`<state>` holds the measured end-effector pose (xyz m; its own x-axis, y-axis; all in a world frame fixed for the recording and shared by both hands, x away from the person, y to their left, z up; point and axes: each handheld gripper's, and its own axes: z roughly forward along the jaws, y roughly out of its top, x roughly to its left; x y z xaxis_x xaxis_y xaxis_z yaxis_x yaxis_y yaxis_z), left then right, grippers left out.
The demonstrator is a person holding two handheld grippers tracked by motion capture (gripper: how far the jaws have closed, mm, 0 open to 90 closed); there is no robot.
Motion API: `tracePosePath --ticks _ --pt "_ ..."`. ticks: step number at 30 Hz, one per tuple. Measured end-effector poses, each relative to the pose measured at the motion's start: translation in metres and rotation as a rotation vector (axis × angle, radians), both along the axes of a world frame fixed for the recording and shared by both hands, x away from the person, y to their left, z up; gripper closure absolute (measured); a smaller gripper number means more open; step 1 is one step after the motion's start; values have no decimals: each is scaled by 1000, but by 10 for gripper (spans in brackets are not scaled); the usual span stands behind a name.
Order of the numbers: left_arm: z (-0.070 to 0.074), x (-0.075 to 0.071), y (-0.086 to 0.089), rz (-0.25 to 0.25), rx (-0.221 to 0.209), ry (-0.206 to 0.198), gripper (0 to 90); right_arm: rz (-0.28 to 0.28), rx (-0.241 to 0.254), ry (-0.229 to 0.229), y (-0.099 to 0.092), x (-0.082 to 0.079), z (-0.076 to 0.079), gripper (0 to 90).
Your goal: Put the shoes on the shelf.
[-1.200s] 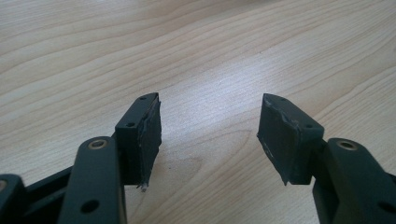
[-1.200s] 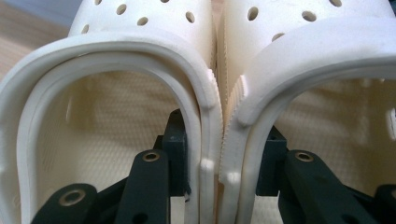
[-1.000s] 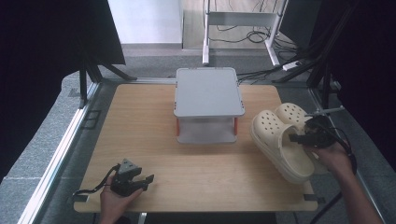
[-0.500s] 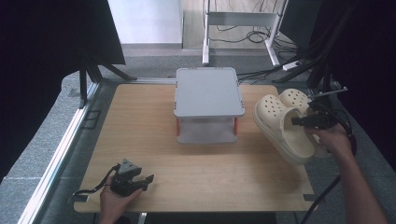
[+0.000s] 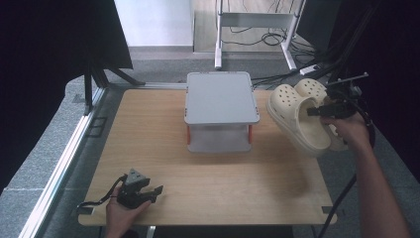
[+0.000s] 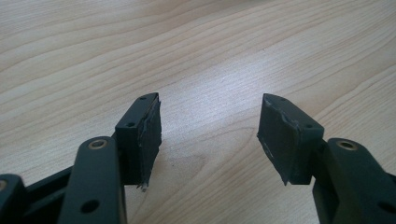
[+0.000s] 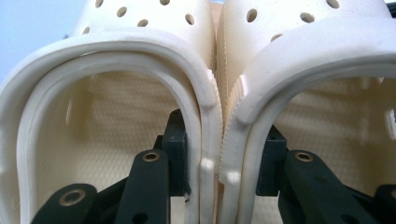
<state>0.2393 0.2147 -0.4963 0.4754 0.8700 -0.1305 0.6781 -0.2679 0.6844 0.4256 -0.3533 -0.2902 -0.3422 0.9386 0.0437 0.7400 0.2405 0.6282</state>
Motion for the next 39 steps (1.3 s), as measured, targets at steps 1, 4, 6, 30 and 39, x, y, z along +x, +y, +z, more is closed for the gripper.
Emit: tracePosePath --ticks 1,4,6,30,39 --pt "0 0 0 1 -1 -1 401 0 3 -1 1 2 3 651" --pt "0 -1 1 7 -3 -3 401 6 10 -4 8 7 10 652" --pt "0 -1 1 7 -3 -3 401 10 11 -11 14 11 15 652" --pt "1 -1 6 10 -13 -7 402 75 18 -9 97 53 31 651" --pt "1 -1 6 6 -19 -5 402 116 10 -9 137 64 34 651"
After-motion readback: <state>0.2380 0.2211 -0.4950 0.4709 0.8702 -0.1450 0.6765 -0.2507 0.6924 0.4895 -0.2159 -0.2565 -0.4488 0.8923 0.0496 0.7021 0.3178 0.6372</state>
